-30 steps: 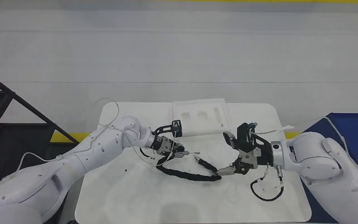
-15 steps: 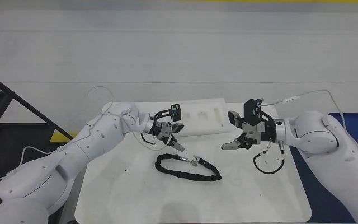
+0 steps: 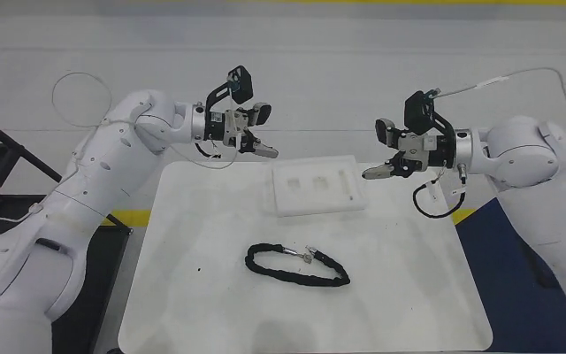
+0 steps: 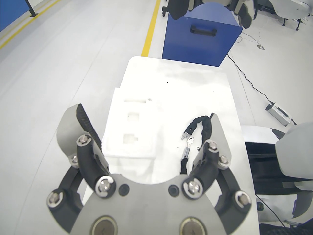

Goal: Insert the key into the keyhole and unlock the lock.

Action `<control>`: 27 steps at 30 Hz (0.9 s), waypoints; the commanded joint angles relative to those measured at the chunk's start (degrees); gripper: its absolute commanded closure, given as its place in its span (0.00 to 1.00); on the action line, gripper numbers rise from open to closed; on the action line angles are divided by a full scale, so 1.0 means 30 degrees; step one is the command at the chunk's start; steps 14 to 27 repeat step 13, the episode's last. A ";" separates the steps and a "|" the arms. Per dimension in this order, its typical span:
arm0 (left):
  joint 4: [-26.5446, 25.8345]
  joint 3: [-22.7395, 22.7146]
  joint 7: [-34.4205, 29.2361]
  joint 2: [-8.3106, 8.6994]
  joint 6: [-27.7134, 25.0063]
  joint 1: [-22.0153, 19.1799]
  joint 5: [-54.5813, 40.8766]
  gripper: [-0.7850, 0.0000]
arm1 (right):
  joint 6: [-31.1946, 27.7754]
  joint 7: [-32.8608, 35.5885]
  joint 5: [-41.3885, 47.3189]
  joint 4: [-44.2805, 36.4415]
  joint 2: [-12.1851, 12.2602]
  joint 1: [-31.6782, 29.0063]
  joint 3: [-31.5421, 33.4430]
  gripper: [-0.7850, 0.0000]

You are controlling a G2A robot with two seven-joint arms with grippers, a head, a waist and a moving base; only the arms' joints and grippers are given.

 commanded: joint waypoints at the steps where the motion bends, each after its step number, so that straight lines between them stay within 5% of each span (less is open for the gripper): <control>1: -0.0147 -0.0256 0.0000 0.0168 0.0000 -0.0007 0.0133 0.00 | -0.0086 -0.0189 -0.0205 0.0243 -0.0081 0.0302 -0.0115 0.00; 27: -0.0363 -0.0391 0.0126 0.0260 0.0000 0.0081 0.0234 0.00 | -0.0086 -0.0189 -0.0205 0.0242 -0.0081 0.0301 -0.0115 0.00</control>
